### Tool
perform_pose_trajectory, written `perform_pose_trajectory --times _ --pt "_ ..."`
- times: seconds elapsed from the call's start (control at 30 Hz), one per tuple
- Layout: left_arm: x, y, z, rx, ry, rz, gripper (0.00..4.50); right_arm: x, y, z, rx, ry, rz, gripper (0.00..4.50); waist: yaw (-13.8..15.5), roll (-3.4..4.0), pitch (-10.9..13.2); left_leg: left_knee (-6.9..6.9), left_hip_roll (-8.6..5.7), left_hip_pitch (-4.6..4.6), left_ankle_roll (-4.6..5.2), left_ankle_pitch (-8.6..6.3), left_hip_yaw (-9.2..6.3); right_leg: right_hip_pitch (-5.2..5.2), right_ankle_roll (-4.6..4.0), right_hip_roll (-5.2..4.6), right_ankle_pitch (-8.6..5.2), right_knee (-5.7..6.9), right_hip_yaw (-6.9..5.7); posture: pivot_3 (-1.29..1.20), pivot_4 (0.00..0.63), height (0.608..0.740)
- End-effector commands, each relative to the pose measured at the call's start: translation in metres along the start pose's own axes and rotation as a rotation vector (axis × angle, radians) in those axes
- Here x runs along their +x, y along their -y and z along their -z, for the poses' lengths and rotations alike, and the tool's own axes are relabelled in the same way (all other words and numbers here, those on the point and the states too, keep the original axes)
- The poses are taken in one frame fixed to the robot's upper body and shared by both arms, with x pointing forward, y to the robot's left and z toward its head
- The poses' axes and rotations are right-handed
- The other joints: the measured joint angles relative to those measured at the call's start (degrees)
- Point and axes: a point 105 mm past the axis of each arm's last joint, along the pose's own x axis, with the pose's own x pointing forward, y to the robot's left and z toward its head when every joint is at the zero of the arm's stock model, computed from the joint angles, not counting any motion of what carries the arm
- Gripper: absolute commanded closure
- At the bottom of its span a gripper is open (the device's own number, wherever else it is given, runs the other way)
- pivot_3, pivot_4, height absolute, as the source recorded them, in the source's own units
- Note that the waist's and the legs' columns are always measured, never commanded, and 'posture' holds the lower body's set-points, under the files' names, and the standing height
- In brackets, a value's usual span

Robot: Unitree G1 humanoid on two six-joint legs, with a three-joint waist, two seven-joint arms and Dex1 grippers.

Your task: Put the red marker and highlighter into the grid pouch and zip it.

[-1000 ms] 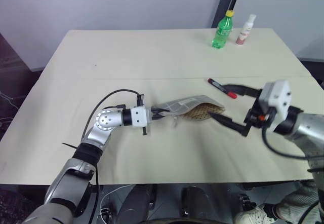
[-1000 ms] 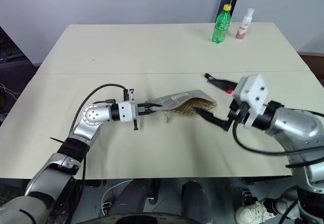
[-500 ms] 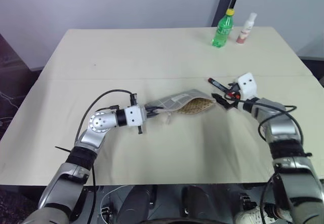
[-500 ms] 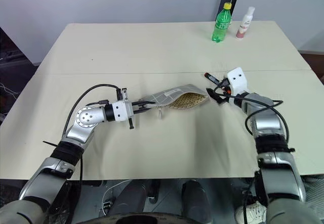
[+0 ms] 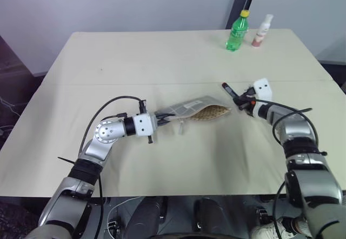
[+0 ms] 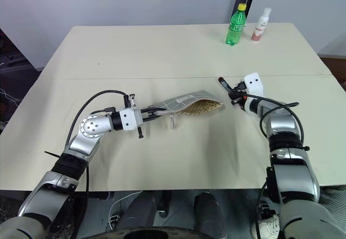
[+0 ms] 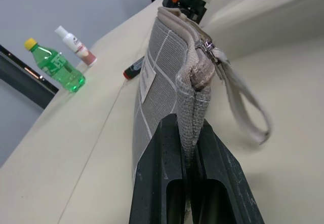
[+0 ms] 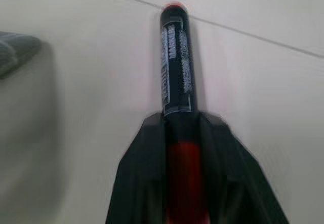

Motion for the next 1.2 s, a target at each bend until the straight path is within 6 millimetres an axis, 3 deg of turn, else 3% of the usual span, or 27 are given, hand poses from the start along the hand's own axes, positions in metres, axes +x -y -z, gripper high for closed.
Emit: perform_pose_trajectory --times 0.03,0.1,0.17,0.23,0.33,0.43,0.5,0.7,0.83,0.93,1.07,1.2 --pt "0.0 -0.005 -0.008 0.029 0.024 -0.015 4.5 -0.029 -0.017 -0.044 -0.061 0.19 -0.118 4.14 0.14 0.01 0.01 -0.01 0.0 -0.04 0.0 0.0 0.02 -0.06 0.0 0.0 0.0 0.01 0.02 0.0 0.15 0.74" --pt "0.001 -0.004 -0.009 0.03 0.026 -0.01 4.5 -0.047 -0.031 -0.056 -0.087 0.259 -0.177 4.14 0.15 0.02 0.01 -0.03 0.01 -0.12 0.0 0.0 0.02 -0.18 0.02 -0.01 0.01 0.05 0.03 0.0 0.15 0.74" --pt "0.003 -0.004 -0.009 0.032 0.03 -0.002 4.5 -0.087 -0.059 -0.078 -0.157 0.379 -0.316 4.14 0.23 0.05 0.03 -0.03 0.04 -0.14 0.0 0.0 0.02 -0.2 0.02 0.0 0.01 0.07 0.03 0.0 0.15 0.74" --pt "0.005 -0.004 -0.009 0.022 0.037 0.001 4.5 -0.117 -0.077 -0.091 -0.112 0.449 -0.414 4.14 0.42 0.06 0.03 -0.03 0.05 -0.15 0.0 0.0 -0.02 -0.17 0.02 -0.02 -0.01 0.05 0.02 0.0 0.15 0.74" --pt "0.008 -0.003 -0.009 0.022 0.046 0.007 4.5 -0.131 -0.088 -0.069 -0.258 0.312 -0.439 4.14 0.26 0.0 0.0 0.02 0.06 -0.13 0.0 -0.01 0.0 -0.07 -0.19 -0.05 -0.14 -0.03 0.01 0.0 0.15 0.74" --pt "0.013 -0.003 -0.009 0.017 0.056 0.009 4.5 -0.136 -0.088 -0.027 -0.418 0.093 -0.454 4.14 0.37 -0.09 -0.04 0.05 0.08 -0.06 0.0 -0.02 0.01 0.1 -0.23 -0.06 -0.17 -0.17 -0.01 0.0 0.15 0.74" --pt "0.015 -0.004 -0.009 0.021 0.06 0.018 4.5 -0.133 -0.082 -0.013 -0.493 0.035 -0.423 4.14 0.27 -0.09 -0.03 0.05 0.05 -0.07 0.0 -0.02 0.04 0.11 -0.22 -0.12 -0.18 -0.27 -0.02 0.0 0.15 0.74" --pt "0.02 -0.002 -0.009 0.039 0.073 0.053 4.5 -0.109 -0.081 -0.026 -0.569 0.118 -0.351 4.14 -0.27 -0.08 0.0 0.05 0.06 -0.07 0.01 -0.01 0.11 0.17 -0.2 -0.19 -0.14 -0.46 -0.07 0.0 0.15 0.74" --pt "0.023 -0.001 -0.011 0.054 0.085 0.076 4.5 -0.093 -0.094 -0.024 -0.635 0.108 -0.391 4.14 0.18 -0.08 0.0 0.03 0.05 -0.1 0.02 -0.02 0.05 0.04 -0.17 -0.18 -0.12 -0.46 -0.12 0.0 0.15 0.74" --pt "0.025 -0.004 -0.015 0.069 0.099 0.084 4.5 -0.081 -0.107 -0.02 -0.796 0.092 -0.442 4.14 0.41 -0.1 0.0 0.05 0.02 -0.11 0.02 -0.02 0.04 0.05 -0.18 -0.19 -0.12 -0.46 -0.13 0.0 0.15 0.74" --pt "0.027 -0.008 -0.019 0.084 0.115 0.092 4.5 -0.065 -0.131 -0.032 -0.995 0.167 -0.498 4.14 0.18 -0.1 0.01 0.1 -0.01 -0.1 0.02 -0.02 0.07 0.07 -0.18 -0.19 -0.12 -0.45 -0.12 0.0 0.15 0.74" --pt "0.027 -0.008 -0.017 0.086 0.112 0.097 4.5 -0.049 -0.141 -0.052 -1.117 0.261 -0.469 4.14 0.16 -0.1 0.01 0.09 0.03 -0.09 0.02 -0.01 0.04 0.05 -0.04 -0.11 -0.04 -0.43 -0.12 0.0 0.15 0.74"
